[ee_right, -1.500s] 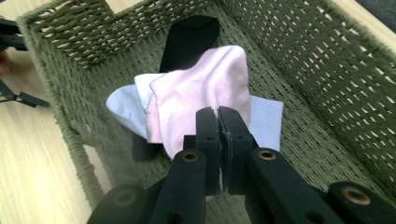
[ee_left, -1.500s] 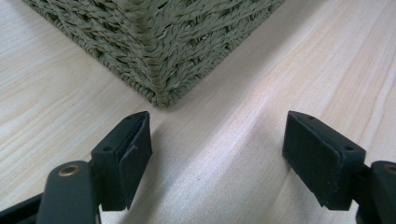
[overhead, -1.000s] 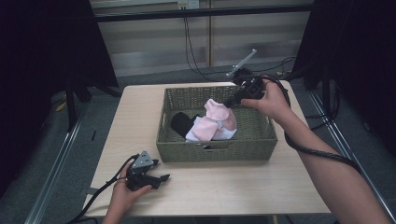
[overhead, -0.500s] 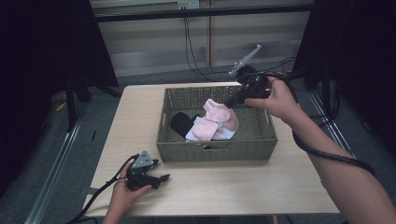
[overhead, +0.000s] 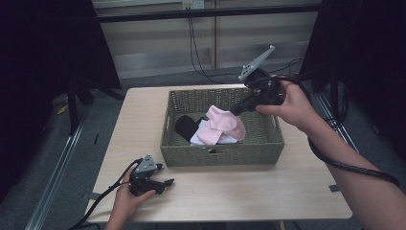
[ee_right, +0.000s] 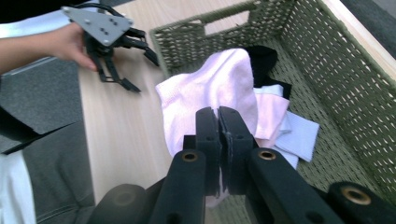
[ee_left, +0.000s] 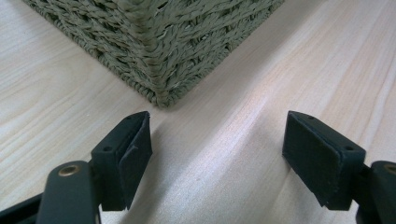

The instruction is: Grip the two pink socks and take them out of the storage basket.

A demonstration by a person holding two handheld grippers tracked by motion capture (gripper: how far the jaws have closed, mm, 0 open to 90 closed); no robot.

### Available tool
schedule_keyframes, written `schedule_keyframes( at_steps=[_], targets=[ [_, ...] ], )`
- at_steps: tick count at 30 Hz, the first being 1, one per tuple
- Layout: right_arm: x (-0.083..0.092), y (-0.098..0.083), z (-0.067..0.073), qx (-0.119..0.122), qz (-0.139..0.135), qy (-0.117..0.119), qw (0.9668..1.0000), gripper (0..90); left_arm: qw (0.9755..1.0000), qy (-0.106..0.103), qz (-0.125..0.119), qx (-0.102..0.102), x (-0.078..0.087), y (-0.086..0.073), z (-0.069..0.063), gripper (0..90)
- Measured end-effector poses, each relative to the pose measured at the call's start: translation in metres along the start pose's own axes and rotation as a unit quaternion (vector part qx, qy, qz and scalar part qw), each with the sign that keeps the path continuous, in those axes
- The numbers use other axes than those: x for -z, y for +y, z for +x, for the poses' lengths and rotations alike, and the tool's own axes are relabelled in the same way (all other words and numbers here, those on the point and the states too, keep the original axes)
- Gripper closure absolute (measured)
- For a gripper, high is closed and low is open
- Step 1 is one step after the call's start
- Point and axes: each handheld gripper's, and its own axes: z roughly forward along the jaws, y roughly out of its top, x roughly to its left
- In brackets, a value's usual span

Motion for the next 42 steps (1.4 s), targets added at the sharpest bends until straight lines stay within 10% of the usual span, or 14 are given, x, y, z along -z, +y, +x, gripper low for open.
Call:
schedule_keyframes(
  at_steps=[17,24,42],
  targets=[
    [0.001,-0.012,0.056,0.039,-0.001,0.06,0.9974,86.5,1.0,-0.004,0.001,-0.002,0.0,0.0,0.001,23.6],
    [-0.014,-0.02,0.069,0.041,-0.013,0.09,0.995,66.3,1.0,-0.004,0.002,-0.002,0.0,0.0,0.001,23.6],
    [-0.064,-0.034,-0.011,-0.057,0.011,-0.006,0.9983,57.3,1.0,-0.004,0.0,0.001,0.0,0.0,0.0,23.4]
  ],
)
